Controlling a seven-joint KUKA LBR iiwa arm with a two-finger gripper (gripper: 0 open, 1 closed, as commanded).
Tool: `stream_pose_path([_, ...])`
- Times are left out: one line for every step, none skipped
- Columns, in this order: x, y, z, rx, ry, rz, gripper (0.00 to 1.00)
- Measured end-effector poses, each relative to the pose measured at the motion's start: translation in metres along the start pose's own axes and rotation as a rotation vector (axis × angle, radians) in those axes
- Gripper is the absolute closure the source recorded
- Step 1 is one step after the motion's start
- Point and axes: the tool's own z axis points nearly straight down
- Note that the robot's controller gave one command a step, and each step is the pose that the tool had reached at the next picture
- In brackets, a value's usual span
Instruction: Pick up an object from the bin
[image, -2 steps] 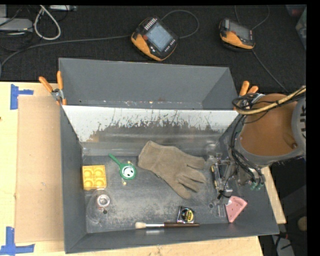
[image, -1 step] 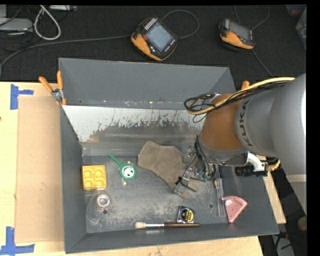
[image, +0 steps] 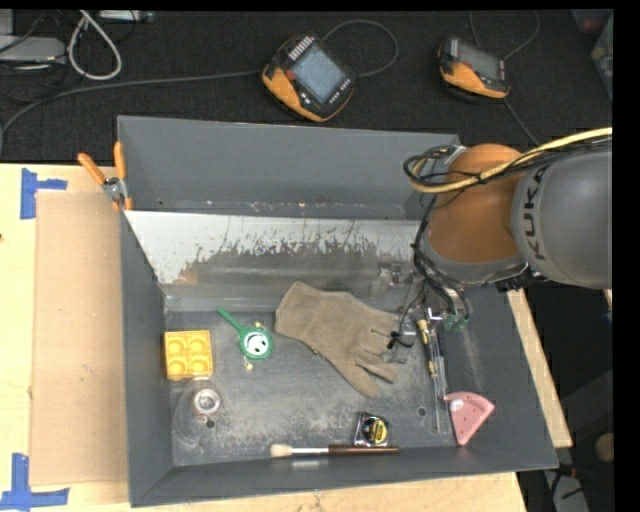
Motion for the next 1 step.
stream_pose_path([0.0001, 0.0243, 0.0254, -0.001, 0.013, -0.019, 0.0])
